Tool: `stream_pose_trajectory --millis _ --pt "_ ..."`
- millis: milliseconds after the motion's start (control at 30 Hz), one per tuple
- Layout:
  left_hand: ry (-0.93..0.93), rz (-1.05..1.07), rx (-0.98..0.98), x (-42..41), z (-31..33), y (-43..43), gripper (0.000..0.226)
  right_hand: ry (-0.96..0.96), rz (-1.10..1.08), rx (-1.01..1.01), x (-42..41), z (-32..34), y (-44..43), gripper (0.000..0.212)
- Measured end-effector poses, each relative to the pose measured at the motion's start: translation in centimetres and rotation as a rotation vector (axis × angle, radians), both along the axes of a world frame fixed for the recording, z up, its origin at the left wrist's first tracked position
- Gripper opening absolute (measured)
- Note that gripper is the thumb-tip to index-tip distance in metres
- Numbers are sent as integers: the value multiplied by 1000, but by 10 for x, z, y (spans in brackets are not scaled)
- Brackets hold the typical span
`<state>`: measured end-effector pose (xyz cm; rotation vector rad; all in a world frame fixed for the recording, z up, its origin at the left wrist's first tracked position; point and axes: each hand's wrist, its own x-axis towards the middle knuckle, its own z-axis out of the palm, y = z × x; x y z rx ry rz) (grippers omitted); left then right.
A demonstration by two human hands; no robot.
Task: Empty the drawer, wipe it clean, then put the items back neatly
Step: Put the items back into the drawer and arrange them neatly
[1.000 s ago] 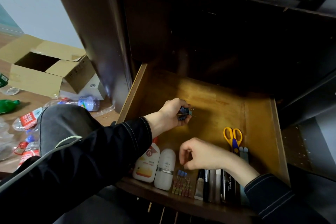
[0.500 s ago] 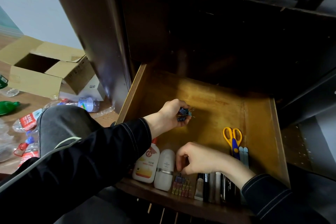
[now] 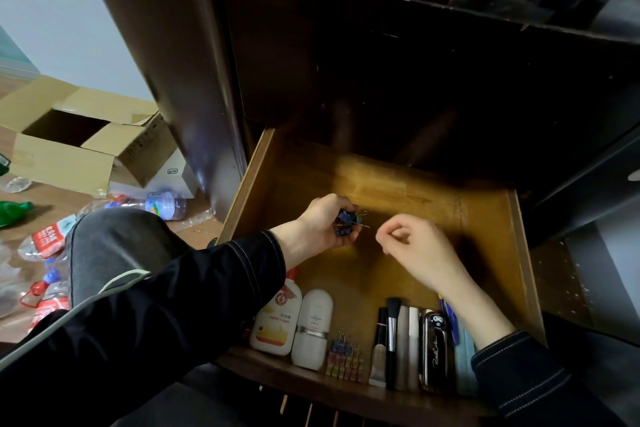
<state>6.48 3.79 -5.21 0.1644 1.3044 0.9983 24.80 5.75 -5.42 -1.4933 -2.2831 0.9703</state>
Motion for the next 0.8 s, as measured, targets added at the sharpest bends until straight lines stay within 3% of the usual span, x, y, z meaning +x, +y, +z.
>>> stream_pose_trajectory --millis 100,267,567,633,800 --pt "-43 -23 0 0 0 -1 14 130 -30 43 -5 3 -3 12" --pt "-94 -87 5 1 0 -3 29 109 -12 96 -9 0 -5 7" --pt "-14 -67 6 1 -1 -2 14 281 -138 94 -2 3 3 4" --pt "4 -42 9 0 0 -1 14 227 -117 25 4 7 7 7" --pt "19 -56 12 2 -1 -1 14 -199 221 -258 5 4 -2 9"
